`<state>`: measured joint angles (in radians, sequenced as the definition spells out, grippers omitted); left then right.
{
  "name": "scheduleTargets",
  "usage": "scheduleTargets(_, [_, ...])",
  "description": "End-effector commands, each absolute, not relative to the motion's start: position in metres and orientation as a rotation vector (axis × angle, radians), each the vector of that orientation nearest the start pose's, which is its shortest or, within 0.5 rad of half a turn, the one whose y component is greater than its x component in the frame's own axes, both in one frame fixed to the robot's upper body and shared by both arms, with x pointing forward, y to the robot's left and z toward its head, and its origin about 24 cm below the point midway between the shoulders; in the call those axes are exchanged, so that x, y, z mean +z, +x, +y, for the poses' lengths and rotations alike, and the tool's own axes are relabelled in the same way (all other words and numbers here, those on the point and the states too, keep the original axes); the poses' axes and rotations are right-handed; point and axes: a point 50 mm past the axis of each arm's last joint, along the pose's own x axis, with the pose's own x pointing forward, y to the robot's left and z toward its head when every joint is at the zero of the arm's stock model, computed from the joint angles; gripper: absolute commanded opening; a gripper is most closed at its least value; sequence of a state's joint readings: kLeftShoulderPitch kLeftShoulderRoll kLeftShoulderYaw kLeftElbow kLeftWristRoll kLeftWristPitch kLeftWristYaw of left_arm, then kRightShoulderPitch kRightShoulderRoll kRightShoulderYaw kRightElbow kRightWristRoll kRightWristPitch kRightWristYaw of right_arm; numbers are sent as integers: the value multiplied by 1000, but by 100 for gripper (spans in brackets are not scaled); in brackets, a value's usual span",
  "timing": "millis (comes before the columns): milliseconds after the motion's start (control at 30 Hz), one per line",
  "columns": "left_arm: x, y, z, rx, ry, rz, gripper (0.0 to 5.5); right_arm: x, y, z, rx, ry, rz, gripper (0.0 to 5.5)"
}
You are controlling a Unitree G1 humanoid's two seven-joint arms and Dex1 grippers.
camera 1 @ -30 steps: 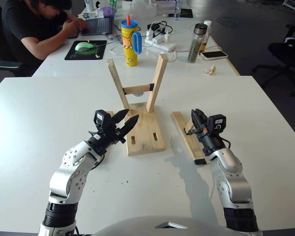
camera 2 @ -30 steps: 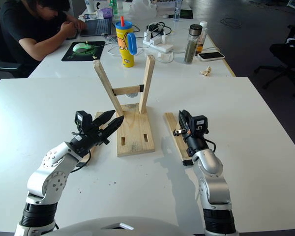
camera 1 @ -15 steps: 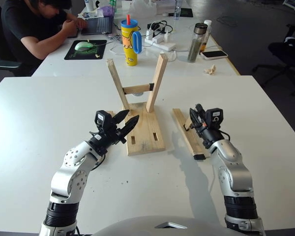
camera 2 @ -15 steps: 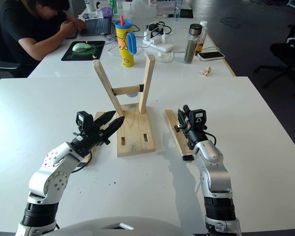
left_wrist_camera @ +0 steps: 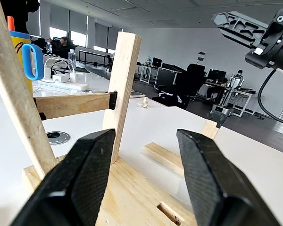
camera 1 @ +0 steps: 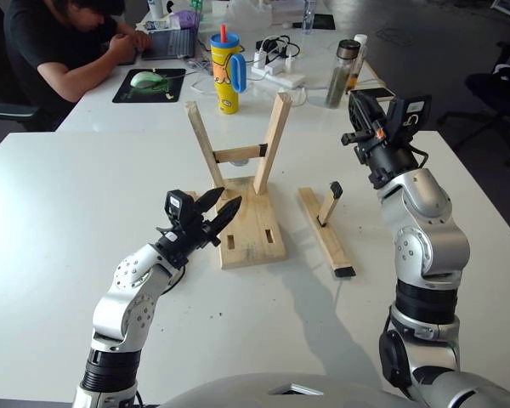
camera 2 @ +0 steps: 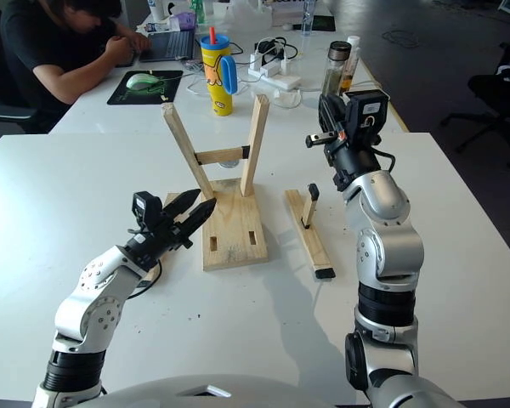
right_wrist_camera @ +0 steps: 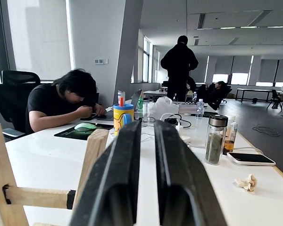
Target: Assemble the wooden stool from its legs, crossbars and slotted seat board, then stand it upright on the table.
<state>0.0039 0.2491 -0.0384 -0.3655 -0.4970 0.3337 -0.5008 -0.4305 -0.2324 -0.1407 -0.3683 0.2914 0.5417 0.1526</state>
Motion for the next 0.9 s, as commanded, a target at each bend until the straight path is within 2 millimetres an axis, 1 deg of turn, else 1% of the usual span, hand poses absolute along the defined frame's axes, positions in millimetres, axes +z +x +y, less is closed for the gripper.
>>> scheduleTargets(33, [101,237,136,-687,-206,-54,241,194,302,-154,279,30,-199,2])
scheduleTargets(100, [101,239,135,-687,-201,-58,241,195,305,-148,292,34,-185,2])
scheduleTargets(133, [101,240,135,-685,-198,-61,241,200,305,-146,300,22,-205,2])
scheduleTargets(200, [101,240,135,-678,-194,-65,241,219,302,-142,312,-37,-312,2])
scheduleTargets(233, [101,240,135,-676,-195,-66,241,225,300,-141,315,-55,-347,2])
scheduleTargets(267, [100,240,135,-674,-197,-67,241,225,299,-140,317,-67,-357,2])
scheduleTargets(300, [100,240,135,-673,-198,-67,241,209,303,-140,309,-72,-274,2])
scheduleTargets(333, [100,240,135,-671,-200,-67,241,187,306,-141,296,-71,-163,2])
scheduleTargets(367, [100,240,135,-669,-203,-67,241,153,306,-145,271,-84,-8,2])
scheduleTargets(400, [100,240,134,-670,-204,-67,241,113,301,-149,264,-73,187,2])
scheduleTargets(433, [100,241,134,-670,-209,-69,241,82,292,-159,216,-49,313,2])
scheduleTargets(467, [100,241,134,-673,-210,-70,241,63,284,-163,210,-17,396,2])
scheduleTargets(500, [101,241,135,-669,-212,-71,241,58,281,-164,208,-1,415,2])
scheduleTargets(533, [101,241,137,-667,-211,-71,241,64,283,-161,225,9,386,2])
scheduleTargets(633, [101,243,138,-668,-207,-74,241,93,301,-153,257,0,261,2])
scheduleTargets(700, [102,244,137,-668,-207,-79,241,106,306,-152,261,-26,201,2])
scheduleTargets(733, [102,244,137,-667,-208,-81,241,116,308,-152,260,-34,149,2])
scheduleTargets(767, [102,244,138,-663,-207,-81,241,128,310,-152,259,-44,79,2])
scheduleTargets(833, [101,244,138,-658,-210,-81,241,161,313,-152,261,-41,-105,2])
scheduleTargets(900, [101,243,138,-656,-212,-80,241,186,312,-151,261,-50,-245,2])
